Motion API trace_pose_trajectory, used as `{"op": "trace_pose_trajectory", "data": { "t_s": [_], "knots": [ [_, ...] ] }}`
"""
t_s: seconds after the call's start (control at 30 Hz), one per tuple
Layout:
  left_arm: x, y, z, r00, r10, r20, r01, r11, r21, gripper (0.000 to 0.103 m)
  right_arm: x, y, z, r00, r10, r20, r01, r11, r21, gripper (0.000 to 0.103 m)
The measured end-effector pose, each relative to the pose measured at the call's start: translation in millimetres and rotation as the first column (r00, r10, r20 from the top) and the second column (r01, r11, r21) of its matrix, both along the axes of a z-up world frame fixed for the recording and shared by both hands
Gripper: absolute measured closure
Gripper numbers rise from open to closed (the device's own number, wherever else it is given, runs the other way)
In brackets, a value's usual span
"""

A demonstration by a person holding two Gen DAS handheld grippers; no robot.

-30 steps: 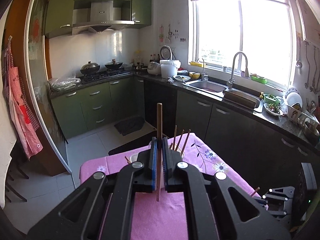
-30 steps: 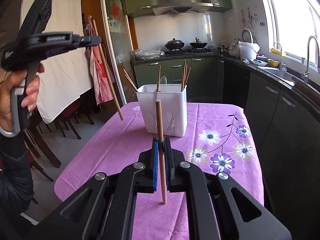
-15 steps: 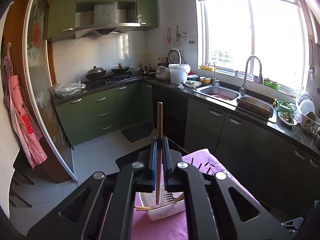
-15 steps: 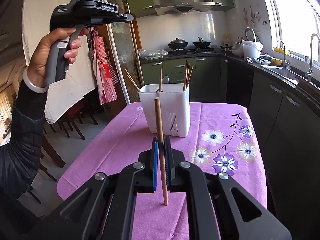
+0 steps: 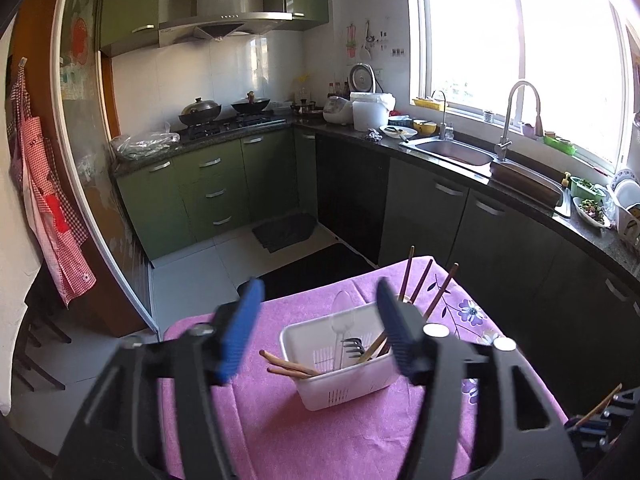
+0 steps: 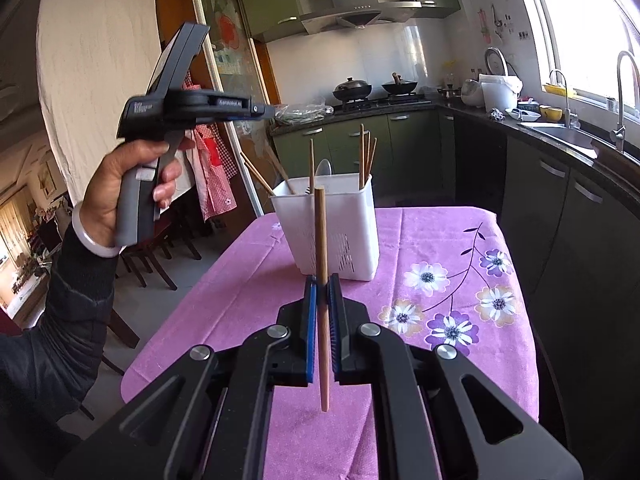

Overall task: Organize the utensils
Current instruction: 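Carry both chopsticks over the white holder and open both tools to drop them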

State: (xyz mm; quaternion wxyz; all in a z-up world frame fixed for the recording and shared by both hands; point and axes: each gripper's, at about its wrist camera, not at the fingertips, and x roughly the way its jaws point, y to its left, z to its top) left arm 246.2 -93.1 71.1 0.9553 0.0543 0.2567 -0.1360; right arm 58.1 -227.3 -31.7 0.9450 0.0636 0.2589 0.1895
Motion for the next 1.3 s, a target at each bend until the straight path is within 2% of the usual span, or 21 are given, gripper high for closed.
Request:
{"op": "trace_pose_trajectory", "data": {
  "t_s": [0.07, 0.13, 0.2, 0.33, 0.47, 0.63, 0.8, 0.97, 1.17, 1.3],
  "knots": [
    [-21, 4, -2, 0.998, 0.014, 0.053, -0.015, 1.0, 0.022, 0.032, 4, 1, 12, 1.0, -0.002, 0.025, 0.002, 1.0, -0.01, 0.096],
    [-48, 10, -3, 0.995, 0.015, 0.098, -0.017, 1.0, 0.025, 0.025, 12, 3, 31, 0.998, -0.004, 0.062, 0.005, 1.0, -0.021, 0.096],
    [-74, 15, -5, 0.99, 0.026, 0.141, -0.029, 0.999, 0.018, 0.008, 17, 6, 49, 0.994, -0.002, 0.105, 0.004, 1.0, -0.023, 0.096],
    [-129, 27, -18, 0.972, 0.078, 0.22, -0.08, 0.997, 0.003, 0.007, 36, 10, 93, 0.976, -0.027, 0.215, 0.027, 1.0, 0.0, 0.096],
    [-160, 37, -39, 0.964, 0.143, 0.226, -0.149, 0.989, 0.009, 0.007, 63, 15, 131, 0.953, -0.059, 0.299, 0.052, 0.998, 0.03, 0.096],
    [-166, 49, -63, 0.973, 0.187, 0.137, -0.185, 0.982, -0.022, 0.007, 109, 26, 156, 0.93, -0.104, 0.353, 0.09, 0.994, 0.056, 0.096],
    [-150, 52, -81, 0.978, 0.198, 0.071, -0.198, 0.98, -0.017, 0.007, 160, 35, 151, 0.936, -0.132, 0.325, 0.123, 0.991, 0.047, 0.096],
    [-138, 54, -93, 0.981, 0.196, 0.009, -0.195, 0.98, -0.029, 0.007, 199, 43, 123, 0.957, -0.136, 0.256, 0.135, 0.991, 0.018, 0.096],
    [-129, 58, -102, 0.978, 0.206, -0.027, -0.207, 0.978, -0.035, 0.007, 209, 48, 82, 0.968, -0.146, 0.205, 0.157, 0.987, -0.038, 0.096],
    [-129, 57, -106, 0.978, 0.206, -0.036, -0.207, 0.978, -0.031, 0.007, 199, 44, 59, 0.975, -0.143, 0.173, 0.149, 0.989, -0.023, 0.096]
  ]
}}
